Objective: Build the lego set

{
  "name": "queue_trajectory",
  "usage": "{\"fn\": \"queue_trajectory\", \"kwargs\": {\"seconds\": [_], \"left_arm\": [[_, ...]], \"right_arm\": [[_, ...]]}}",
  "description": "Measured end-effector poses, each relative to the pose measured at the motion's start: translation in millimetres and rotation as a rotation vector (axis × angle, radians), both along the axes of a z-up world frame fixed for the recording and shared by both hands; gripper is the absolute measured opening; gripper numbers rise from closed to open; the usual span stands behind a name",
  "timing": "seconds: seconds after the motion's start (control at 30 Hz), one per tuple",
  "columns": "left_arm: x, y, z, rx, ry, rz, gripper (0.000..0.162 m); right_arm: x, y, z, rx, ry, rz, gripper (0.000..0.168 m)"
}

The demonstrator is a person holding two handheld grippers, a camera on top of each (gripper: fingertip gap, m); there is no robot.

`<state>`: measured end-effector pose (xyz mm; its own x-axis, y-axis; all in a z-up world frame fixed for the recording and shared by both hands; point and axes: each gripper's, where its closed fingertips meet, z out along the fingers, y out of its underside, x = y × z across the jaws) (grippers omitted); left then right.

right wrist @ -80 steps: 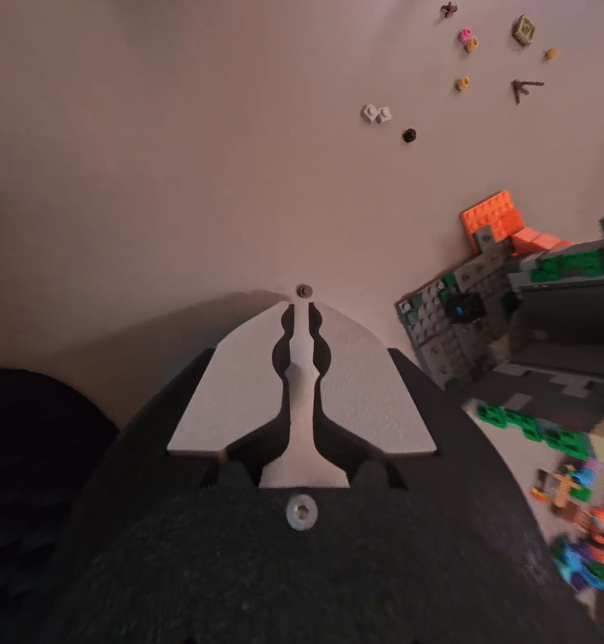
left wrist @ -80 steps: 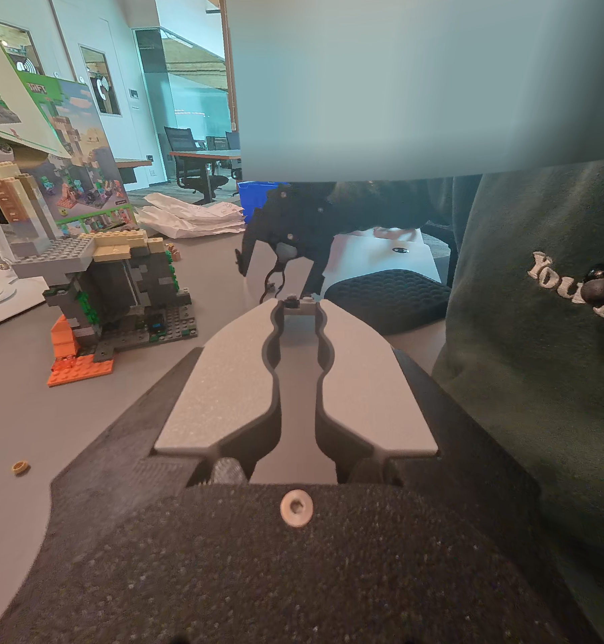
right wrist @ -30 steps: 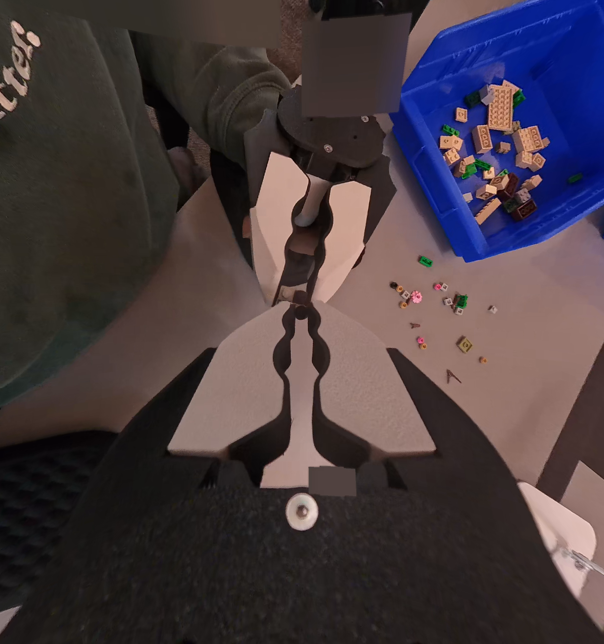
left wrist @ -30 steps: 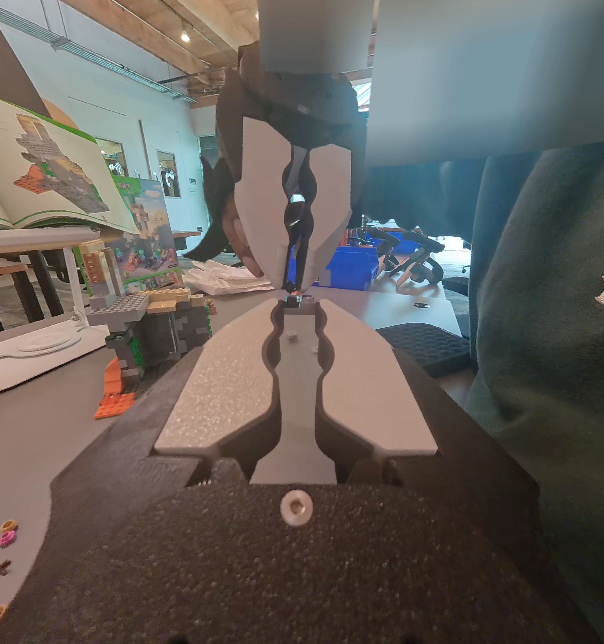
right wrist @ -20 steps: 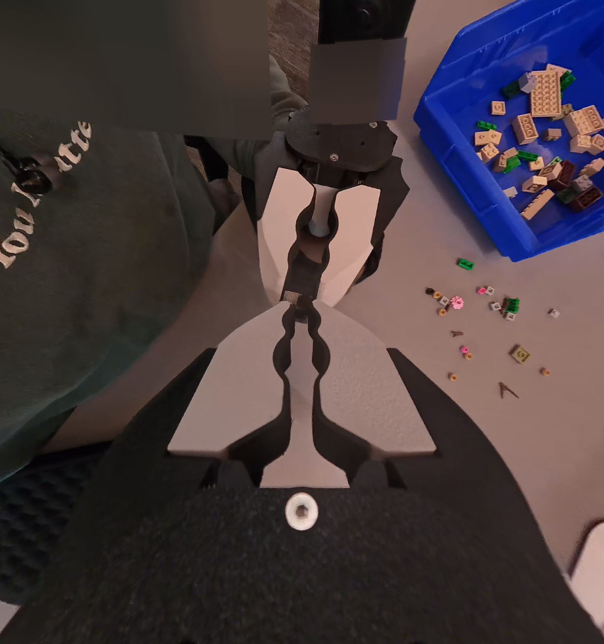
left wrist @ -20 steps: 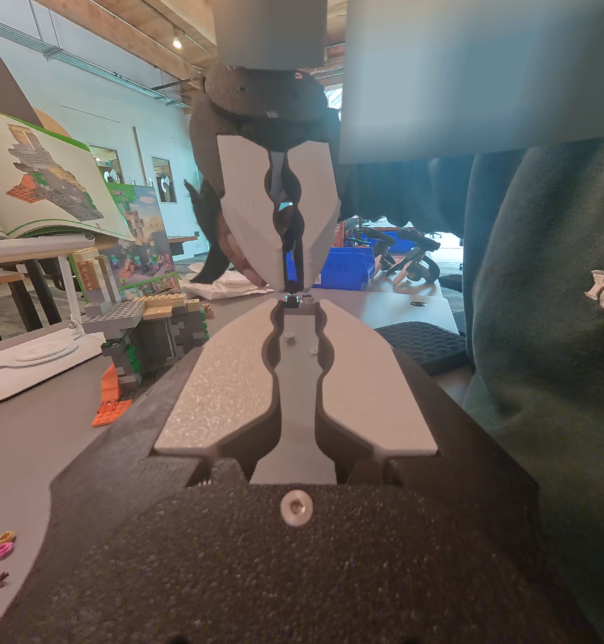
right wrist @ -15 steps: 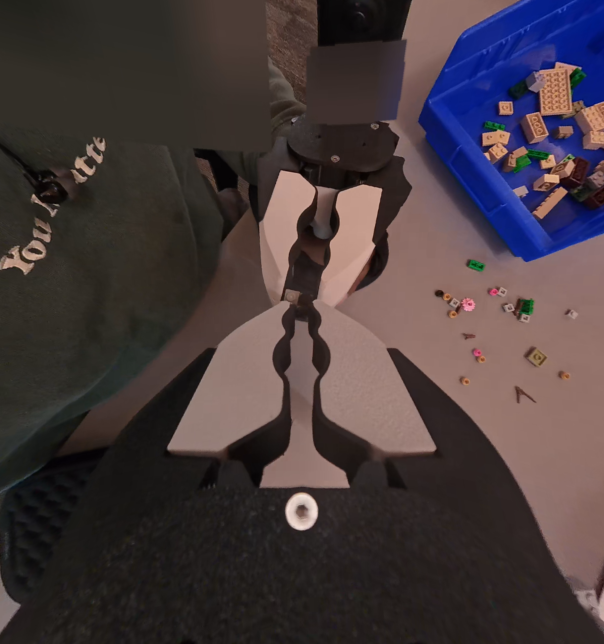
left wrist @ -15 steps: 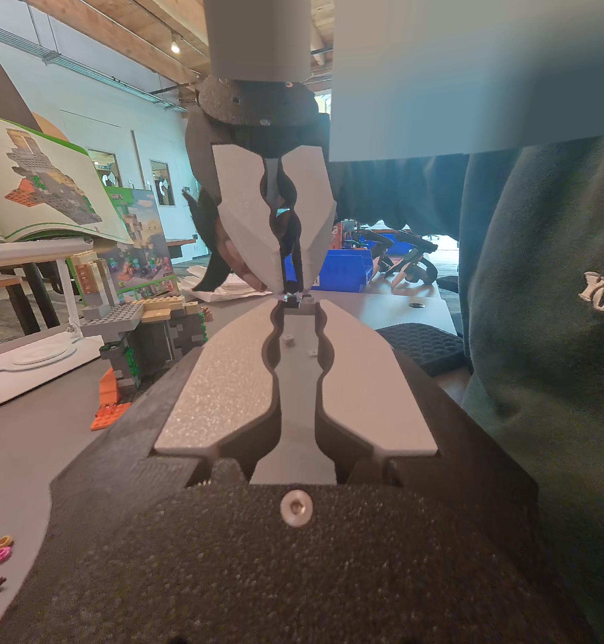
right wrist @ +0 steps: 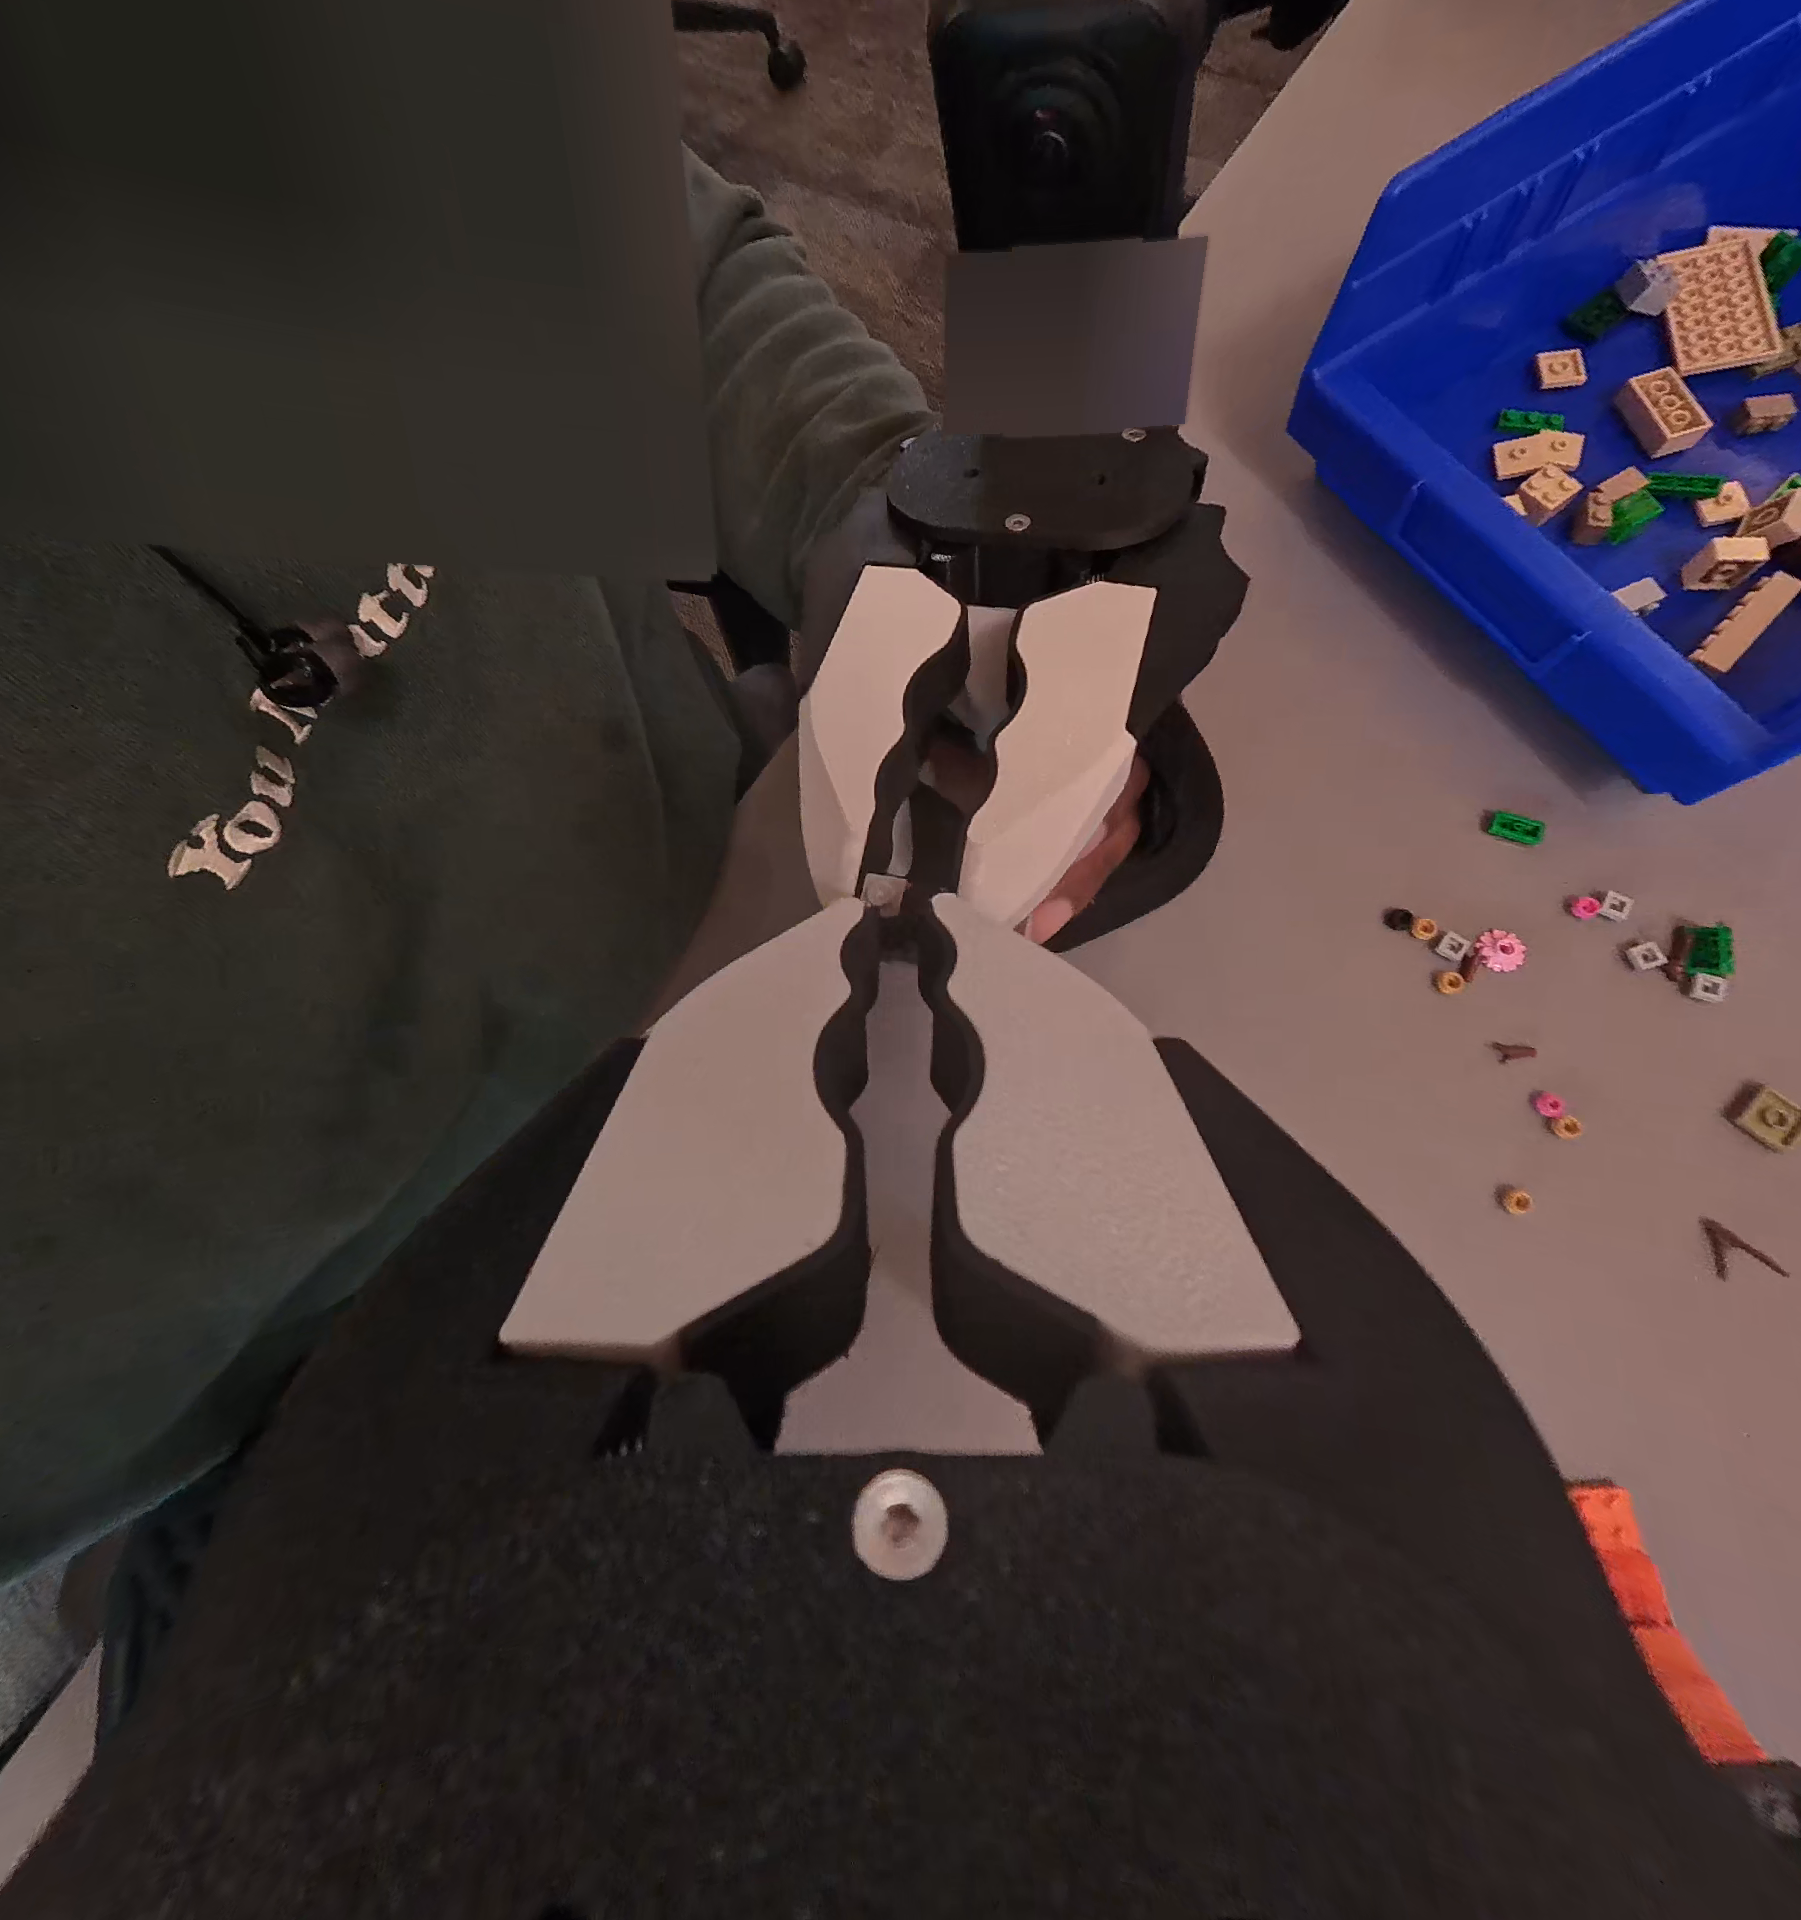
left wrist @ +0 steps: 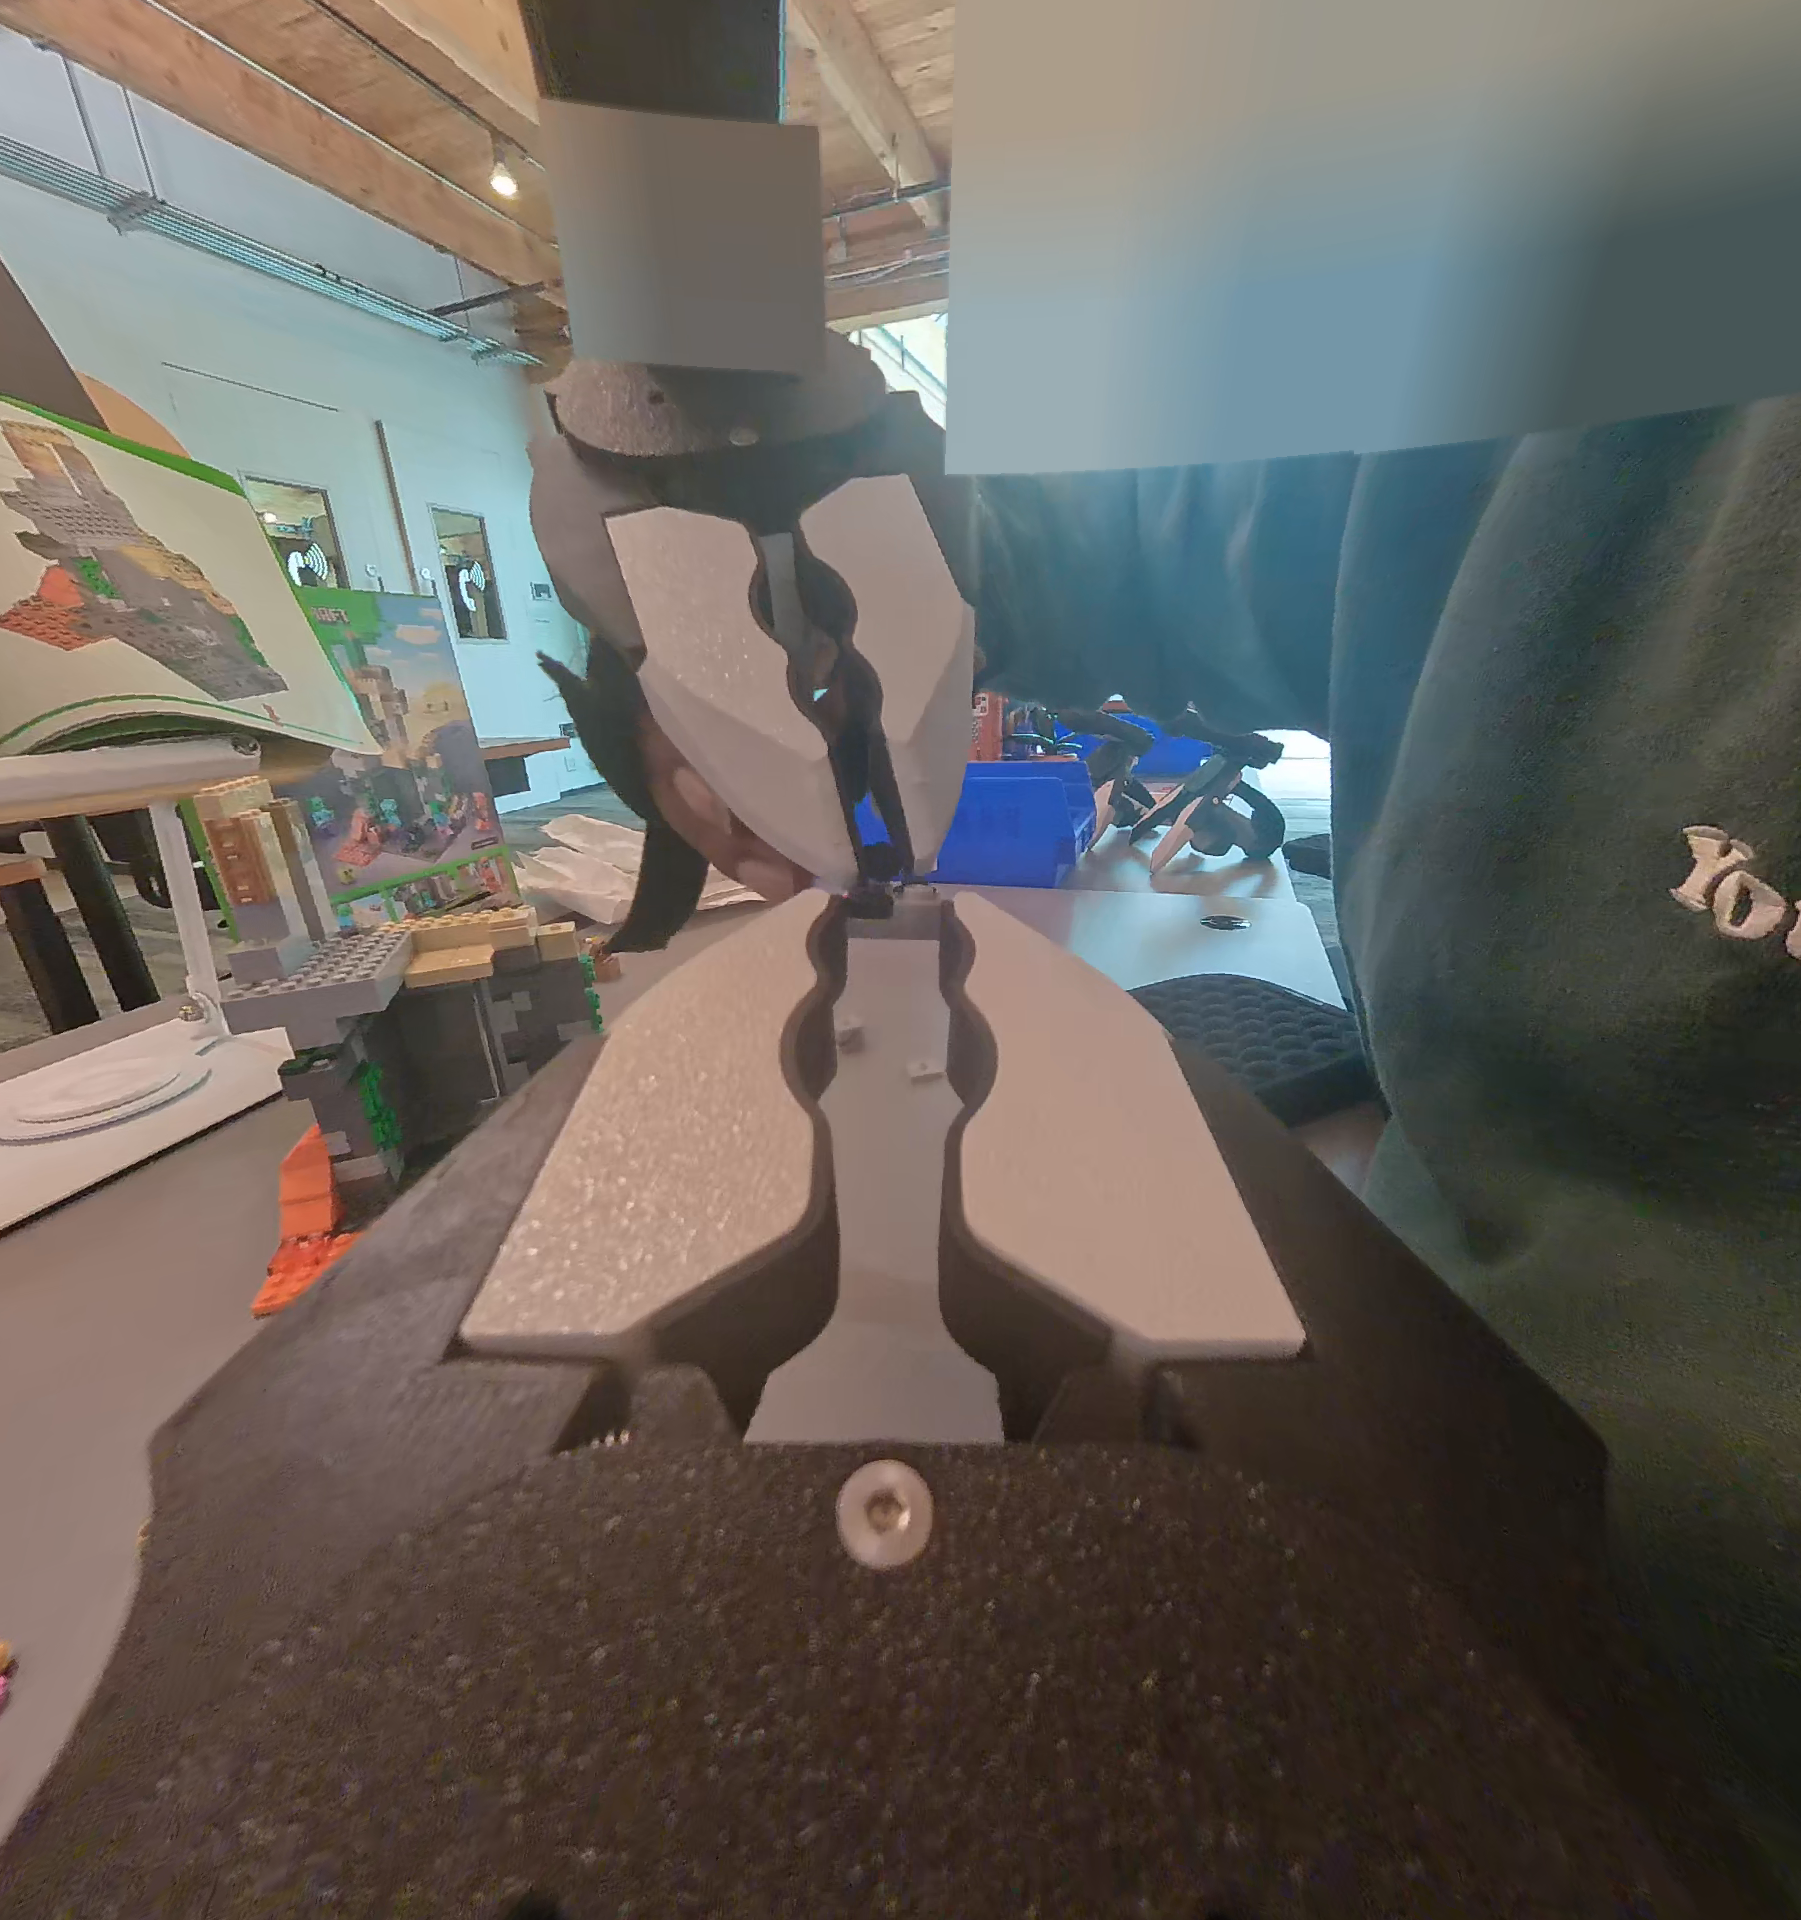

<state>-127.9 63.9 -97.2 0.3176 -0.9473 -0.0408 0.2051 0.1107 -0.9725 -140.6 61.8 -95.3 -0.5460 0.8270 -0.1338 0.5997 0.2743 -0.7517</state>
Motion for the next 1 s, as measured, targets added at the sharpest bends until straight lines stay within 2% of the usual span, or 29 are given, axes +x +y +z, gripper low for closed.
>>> {"fn": "queue_trajectory", "kwargs": {"seconds": [1.0], "left_arm": [[0.4,-2.3,0.8,0.002,-0.007,-0.017,0.016]], "right_arm": [[0.5,-1.9,3.4,-0.057,0.027,0.003,0.008]]}}
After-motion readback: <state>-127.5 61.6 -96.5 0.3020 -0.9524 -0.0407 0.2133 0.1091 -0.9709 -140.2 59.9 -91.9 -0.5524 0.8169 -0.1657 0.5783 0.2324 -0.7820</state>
